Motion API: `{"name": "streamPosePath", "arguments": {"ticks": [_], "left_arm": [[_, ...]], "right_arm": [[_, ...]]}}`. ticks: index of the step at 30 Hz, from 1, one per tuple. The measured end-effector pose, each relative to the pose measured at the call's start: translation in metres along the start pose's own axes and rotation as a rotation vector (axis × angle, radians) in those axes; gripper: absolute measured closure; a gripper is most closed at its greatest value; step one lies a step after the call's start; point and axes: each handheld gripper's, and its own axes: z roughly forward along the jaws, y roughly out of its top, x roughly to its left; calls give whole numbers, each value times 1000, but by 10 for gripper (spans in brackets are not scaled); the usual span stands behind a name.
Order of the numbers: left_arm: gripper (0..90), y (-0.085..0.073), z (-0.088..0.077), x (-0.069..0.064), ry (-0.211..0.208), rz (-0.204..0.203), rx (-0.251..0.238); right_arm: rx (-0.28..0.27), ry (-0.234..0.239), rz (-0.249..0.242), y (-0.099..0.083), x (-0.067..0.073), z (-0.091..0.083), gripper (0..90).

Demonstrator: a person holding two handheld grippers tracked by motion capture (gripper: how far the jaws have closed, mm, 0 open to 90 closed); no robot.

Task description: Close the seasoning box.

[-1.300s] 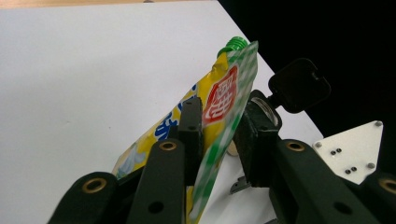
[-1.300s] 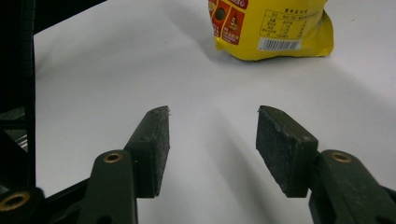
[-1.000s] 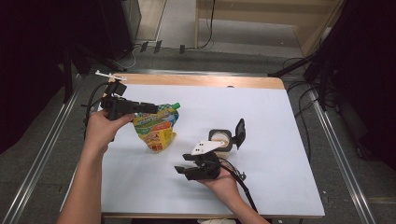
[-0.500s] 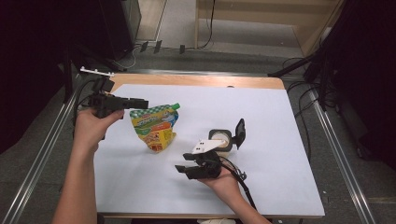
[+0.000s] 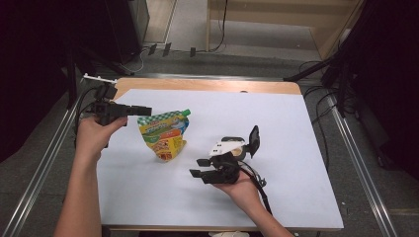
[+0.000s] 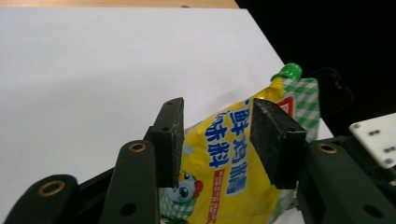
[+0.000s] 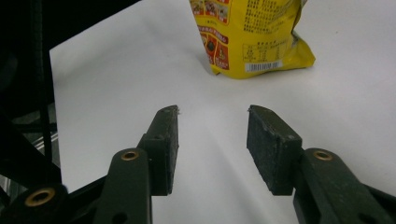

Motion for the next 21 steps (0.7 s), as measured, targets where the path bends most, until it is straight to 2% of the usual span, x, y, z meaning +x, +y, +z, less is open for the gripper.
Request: {"name": "streamPosePath", "arguments": {"ticks": [9,11,14,17,21], "left_arm": [[501,-4,8,11,10,-19,-4],[495,-5,10,13,7,-17,0],[495,-6,13,15,26,4,10],[495,-6,15,16,21,8,8],[489,-7,17,19,26,-9,12]], "right_arm": [[-10,-17,6,10,-5,-19,595],[-12,-25,11,12,-8,-24,596],[-24,-39,14,14,-12,-33,597],[-29,-51,20,17,-16,-42,604],[-27,-69,30,23,-20,-56,608]]}}
